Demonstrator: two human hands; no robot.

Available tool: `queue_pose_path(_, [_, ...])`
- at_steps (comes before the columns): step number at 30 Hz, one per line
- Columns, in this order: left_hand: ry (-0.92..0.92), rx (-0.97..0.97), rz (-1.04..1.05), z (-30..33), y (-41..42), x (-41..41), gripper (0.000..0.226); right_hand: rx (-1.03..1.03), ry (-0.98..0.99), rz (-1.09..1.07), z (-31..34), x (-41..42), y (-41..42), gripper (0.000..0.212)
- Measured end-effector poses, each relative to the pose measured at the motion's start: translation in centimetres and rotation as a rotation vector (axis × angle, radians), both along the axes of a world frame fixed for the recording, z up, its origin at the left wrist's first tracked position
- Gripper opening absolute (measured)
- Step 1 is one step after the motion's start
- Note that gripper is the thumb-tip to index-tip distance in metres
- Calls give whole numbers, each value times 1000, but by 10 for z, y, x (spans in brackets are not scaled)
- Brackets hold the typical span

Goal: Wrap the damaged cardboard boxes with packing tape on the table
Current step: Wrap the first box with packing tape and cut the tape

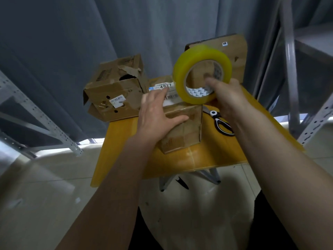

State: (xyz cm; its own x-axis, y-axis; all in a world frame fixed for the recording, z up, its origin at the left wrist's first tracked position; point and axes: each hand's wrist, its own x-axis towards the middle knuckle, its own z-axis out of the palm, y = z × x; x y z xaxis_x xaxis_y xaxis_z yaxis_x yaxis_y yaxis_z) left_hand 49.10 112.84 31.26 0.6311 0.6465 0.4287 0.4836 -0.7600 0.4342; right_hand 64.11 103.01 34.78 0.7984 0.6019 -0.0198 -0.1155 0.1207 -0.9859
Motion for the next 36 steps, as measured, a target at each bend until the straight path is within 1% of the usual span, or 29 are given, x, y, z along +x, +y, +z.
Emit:
queue_pose_path(2, [3,-50,2,-2,0,0,113,-24,-120,16,8,5,-1,17])
queue_pose_path(4, [-5,-86,0,-2,0,-1,119,-23,-209,29,16,7,-1,16])
queue_pose_path(5, [-4,-94,-2,-3,0,-1,120,-11,-219,15,19,9,-1,14])
queue_pose_path(8, [1,-103,-9,-5,0,-4,120,40,-167,-61,22,23,-9,13])
queue_pose_path(10, [4,-99,-2,-5,0,-4,119,9,-156,-55,14,34,-15,13])
queue_pose_path(11, [9,-94,1,-6,0,-4,119,-6,-112,-46,6,39,-17,12])
queue_pose_path(13, [15,-81,5,-6,-1,-3,118,-4,43,-56,-12,47,-20,7])
queue_pose_path(16, [24,-84,10,-6,-2,-3,117,-7,207,-85,-39,53,-20,18])
queue_pose_path(18, [32,-83,16,-3,-2,-4,116,-34,309,-39,-56,52,-19,15])
queue_pose_path(20, [56,-80,21,2,-3,-5,115,-18,415,11,-70,50,-17,15])
queue_pose_path(22, [107,-61,39,8,-6,-6,115,6,433,18,-74,52,-16,15])
queue_pose_path(24, [202,-36,80,19,-10,-9,115,-10,436,33,-73,53,-16,18])
queue_pose_path(28, [498,184,147,62,-8,7,104,-47,425,32,-79,44,-9,40])
queue_pose_path(29, [517,213,124,71,-7,17,103,-47,411,4,-81,40,-6,41])
queue_pose_path(30, [500,212,51,75,-9,27,102,-44,395,-34,-83,38,-4,40])
queue_pose_path(31, [465,183,-63,74,-11,36,98,-33,385,-67,-84,36,-2,37])
queue_pose_path(33, [434,64,-261,65,-16,49,89,-1,387,-90,-87,37,-2,27])
queue_pose_path(34, [452,31,-300,56,-17,53,83,2,380,-84,-88,39,-3,23])
queue_pose_path(36, [484,61,-275,41,-14,59,70,-3,346,-57,-89,41,-4,22])
